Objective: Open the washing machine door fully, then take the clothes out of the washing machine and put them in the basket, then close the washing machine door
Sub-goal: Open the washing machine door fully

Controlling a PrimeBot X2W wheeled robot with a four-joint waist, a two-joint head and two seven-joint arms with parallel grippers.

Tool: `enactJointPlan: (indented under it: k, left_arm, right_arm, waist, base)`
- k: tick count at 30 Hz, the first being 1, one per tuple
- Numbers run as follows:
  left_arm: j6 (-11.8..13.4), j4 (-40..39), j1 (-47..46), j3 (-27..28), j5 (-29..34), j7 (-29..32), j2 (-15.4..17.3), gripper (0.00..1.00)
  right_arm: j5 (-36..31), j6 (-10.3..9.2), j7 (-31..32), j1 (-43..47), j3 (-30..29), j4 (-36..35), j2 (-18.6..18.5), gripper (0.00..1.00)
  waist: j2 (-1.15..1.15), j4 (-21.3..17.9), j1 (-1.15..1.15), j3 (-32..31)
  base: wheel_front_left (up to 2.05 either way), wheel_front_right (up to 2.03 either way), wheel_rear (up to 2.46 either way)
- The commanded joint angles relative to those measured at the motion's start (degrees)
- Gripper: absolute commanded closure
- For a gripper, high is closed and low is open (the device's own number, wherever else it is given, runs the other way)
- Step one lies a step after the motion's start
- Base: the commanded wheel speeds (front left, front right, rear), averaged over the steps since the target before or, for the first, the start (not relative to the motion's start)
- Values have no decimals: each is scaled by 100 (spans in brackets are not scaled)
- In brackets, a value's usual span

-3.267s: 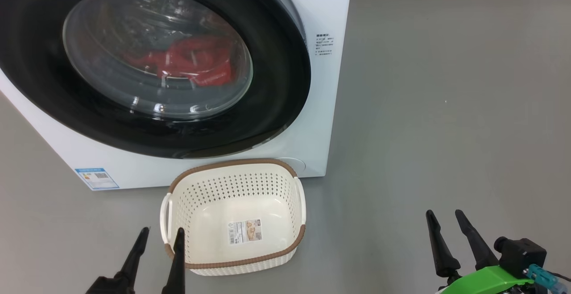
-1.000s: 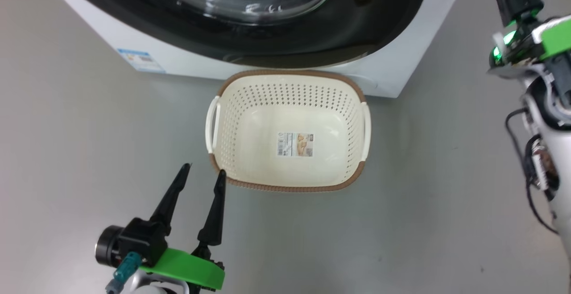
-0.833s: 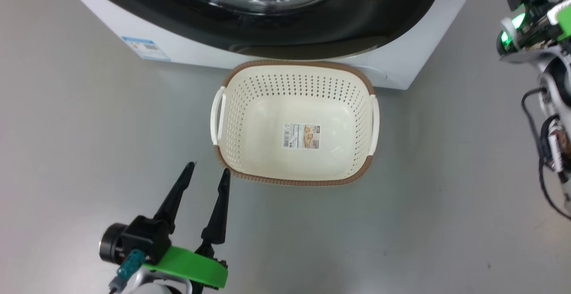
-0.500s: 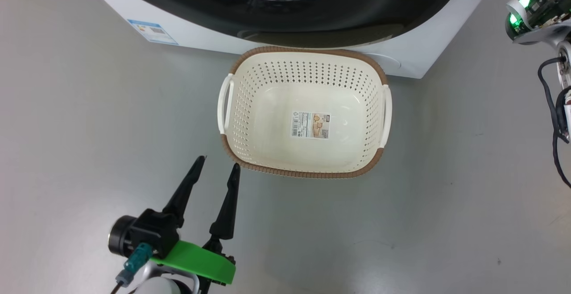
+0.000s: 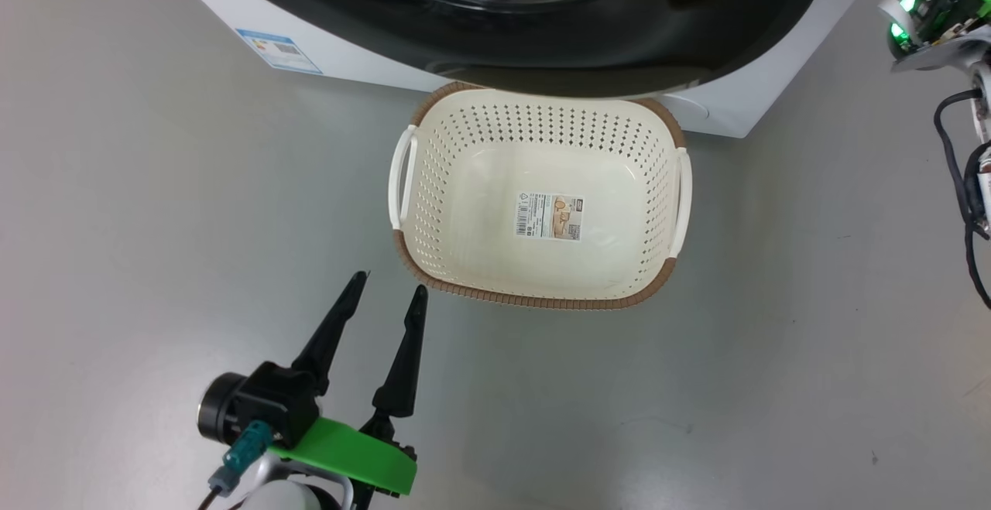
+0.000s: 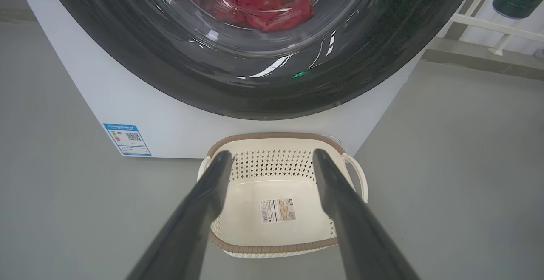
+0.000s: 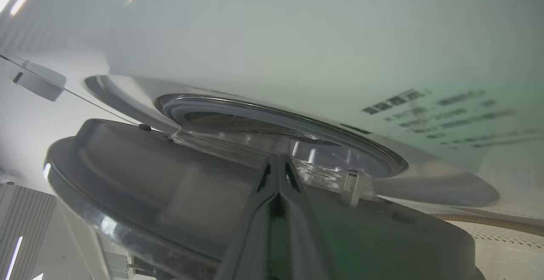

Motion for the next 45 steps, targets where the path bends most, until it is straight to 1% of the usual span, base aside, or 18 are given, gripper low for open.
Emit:
enactJointPlan:
  k: [1, 5, 14, 21, 34, 40, 41, 42, 43, 44, 45]
  left_arm:
    - [-43, -111, -106, 169, -42, -70, 73, 0]
    - [-30, -98, -91, 165, -54, -70, 73, 0]
    - [-21, -65, 23, 219, -23, -70, 73, 0]
    - [-8, -51, 203, 278, 31, -70, 73, 0]
    - [-30, -90, 466, 414, 106, -70, 73, 0]
    - [-24, -132, 562, 471, 93, -70, 73, 0]
    - [-24, -135, 570, 480, 90, -70, 73, 0]
    - [-25, -139, 575, 488, 88, -70, 73, 0]
    - [-26, -143, 577, 495, 85, -70, 73, 0]
    - [-26, -145, 574, 500, 80, -70, 73, 0]
    - [-26, -147, 569, 506, 74, -70, 73, 0]
  right_arm:
    - [-34, 2, 103, -104, 135, -166, 177, 100]
    - [-5, 2, 233, -1, 148, -249, 237, 100]
    - [-50, 2, 514, 516, 282, -489, 344, 100]
    - [-40, 2, 704, 991, 410, -700, 540, 100]
    - [-12, 2, 1089, 1713, 650, -1169, 873, 100]
    - [-94, 2, 1055, 1937, 619, -1306, 989, 100]
    - [-120, 2, 1008, 1956, 597, -1318, 1000, 96]
    - [-159, 2, 944, 1969, 571, -1331, 1006, 71]
    - [-199, 2, 880, 1979, 550, -1342, 1011, 59]
    - [-249, 2, 811, 1987, 532, -1358, 1008, 51]
    - [-316, 2, 723, 1997, 515, -1371, 996, 16]
  waist:
    - [0, -1, 0, -4]
    - [0, -4, 0, -61]
    - [0, -91, 0, -449]
    - [0, -197, 0, -805]
    - [0, -279, 0, -1186]
    - [0, -322, 0, -1261]
    - [0, -326, 0, -1265]
    - [0, -329, 0, -1264]
    - [0, -333, 0, -1261]
    - [0, -335, 0, -1255]
    - [0, -338, 0, -1252]
  base:
    - [0, 0, 0]
    - [0, 0, 0]
    - [0, 0, 0]
    - [0, 0, 0]
    - [0, 0, 0]
    - [0, 0, 0]
    - [0, 0, 0]
    - [0, 0, 0]
    - [0, 0, 0]
    - [0, 0, 0]
    - [0, 0, 0]
